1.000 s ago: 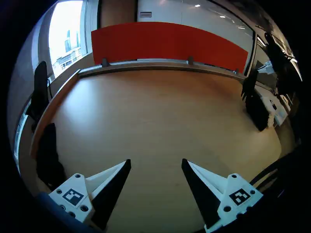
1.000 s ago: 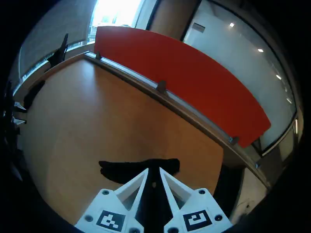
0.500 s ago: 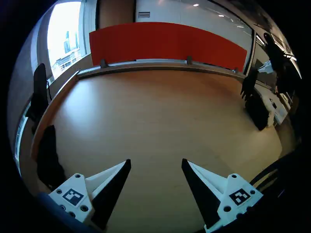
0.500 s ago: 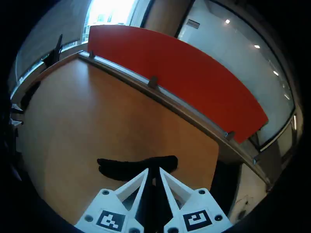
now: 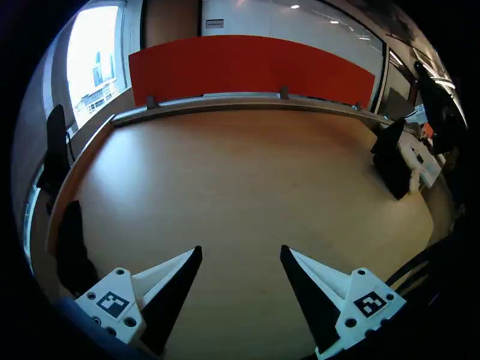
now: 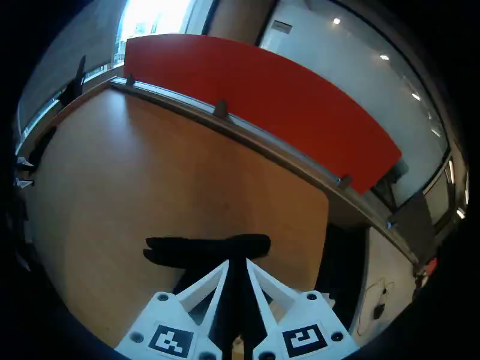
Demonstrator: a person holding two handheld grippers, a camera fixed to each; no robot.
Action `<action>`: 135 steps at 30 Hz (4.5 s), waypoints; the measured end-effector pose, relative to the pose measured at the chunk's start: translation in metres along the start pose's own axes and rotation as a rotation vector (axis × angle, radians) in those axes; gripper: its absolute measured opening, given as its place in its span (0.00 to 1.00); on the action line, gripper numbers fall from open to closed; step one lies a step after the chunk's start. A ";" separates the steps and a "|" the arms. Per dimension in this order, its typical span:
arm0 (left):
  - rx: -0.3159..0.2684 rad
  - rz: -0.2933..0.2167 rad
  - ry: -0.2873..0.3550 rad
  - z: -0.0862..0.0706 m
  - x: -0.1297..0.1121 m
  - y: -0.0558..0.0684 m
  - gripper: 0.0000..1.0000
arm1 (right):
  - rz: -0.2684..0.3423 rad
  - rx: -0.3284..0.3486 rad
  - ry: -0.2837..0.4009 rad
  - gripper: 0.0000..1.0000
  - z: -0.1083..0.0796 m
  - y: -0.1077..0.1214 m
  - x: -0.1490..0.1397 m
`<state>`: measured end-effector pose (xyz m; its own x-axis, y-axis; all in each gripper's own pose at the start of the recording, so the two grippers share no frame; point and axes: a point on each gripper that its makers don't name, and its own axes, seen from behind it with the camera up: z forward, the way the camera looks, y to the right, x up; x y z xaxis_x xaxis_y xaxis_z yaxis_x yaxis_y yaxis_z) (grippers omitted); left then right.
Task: Fold towel
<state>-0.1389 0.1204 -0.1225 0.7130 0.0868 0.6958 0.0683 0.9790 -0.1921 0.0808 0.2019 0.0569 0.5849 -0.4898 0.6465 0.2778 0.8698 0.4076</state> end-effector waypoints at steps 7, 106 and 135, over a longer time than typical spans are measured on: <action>-0.011 0.016 -0.006 0.001 -0.001 0.006 0.97 | 0.049 -0.018 -0.063 0.05 -0.007 0.002 -0.060; -0.009 0.025 0.066 -0.022 0.021 -0.011 0.97 | 0.554 -0.285 0.246 1.00 -0.046 -0.042 -0.120; 0.020 0.018 0.166 -0.030 0.051 -0.023 0.97 | 0.547 -0.506 0.623 1.00 -0.121 -0.034 -0.043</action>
<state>-0.0832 0.0965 -0.1028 0.8194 0.0745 0.5684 0.0417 0.9811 -0.1887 0.1380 0.2010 -0.0626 0.9888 -0.0179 0.1480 0.0575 0.9618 -0.2677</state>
